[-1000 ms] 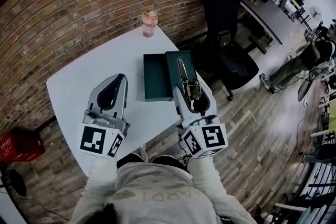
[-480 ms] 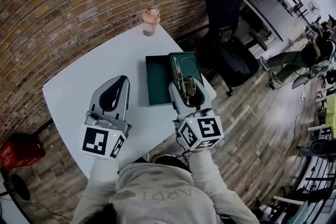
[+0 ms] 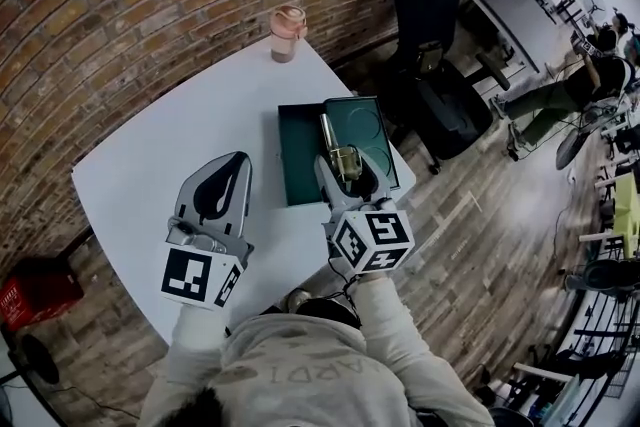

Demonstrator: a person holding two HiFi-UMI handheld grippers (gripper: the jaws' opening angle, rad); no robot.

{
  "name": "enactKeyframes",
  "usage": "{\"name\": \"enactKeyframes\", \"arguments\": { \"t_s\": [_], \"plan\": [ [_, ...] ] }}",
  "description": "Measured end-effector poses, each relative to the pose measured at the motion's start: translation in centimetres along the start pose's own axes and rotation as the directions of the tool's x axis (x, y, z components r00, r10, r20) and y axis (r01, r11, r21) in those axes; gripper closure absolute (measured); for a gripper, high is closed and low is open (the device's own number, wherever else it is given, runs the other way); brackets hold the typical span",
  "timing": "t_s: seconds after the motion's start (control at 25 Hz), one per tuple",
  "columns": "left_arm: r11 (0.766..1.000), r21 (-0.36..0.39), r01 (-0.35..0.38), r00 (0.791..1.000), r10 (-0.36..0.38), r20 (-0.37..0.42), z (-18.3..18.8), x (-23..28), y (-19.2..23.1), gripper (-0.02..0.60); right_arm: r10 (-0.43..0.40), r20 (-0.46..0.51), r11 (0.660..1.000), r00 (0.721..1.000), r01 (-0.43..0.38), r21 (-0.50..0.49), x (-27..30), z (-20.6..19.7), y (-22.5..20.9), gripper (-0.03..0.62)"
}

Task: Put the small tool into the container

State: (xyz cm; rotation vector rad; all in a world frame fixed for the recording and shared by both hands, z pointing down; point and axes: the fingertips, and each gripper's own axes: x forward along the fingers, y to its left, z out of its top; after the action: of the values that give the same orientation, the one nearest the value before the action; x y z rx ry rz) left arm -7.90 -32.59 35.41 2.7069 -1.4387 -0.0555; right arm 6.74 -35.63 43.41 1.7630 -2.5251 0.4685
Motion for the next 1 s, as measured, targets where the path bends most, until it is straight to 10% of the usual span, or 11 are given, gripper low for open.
{"name": "enactKeyframes", "arguments": {
  "t_s": [1.0],
  "plan": [
    [0.997, -0.068, 0.026, 0.998, -0.030, -0.061, -3.9, 2.1, 4.2, 0.571, -0.128, -0.265, 0.990, 0.956, 0.139, 0.023, 9.0, -9.9, -3.7, 0.352]
  ]
}}
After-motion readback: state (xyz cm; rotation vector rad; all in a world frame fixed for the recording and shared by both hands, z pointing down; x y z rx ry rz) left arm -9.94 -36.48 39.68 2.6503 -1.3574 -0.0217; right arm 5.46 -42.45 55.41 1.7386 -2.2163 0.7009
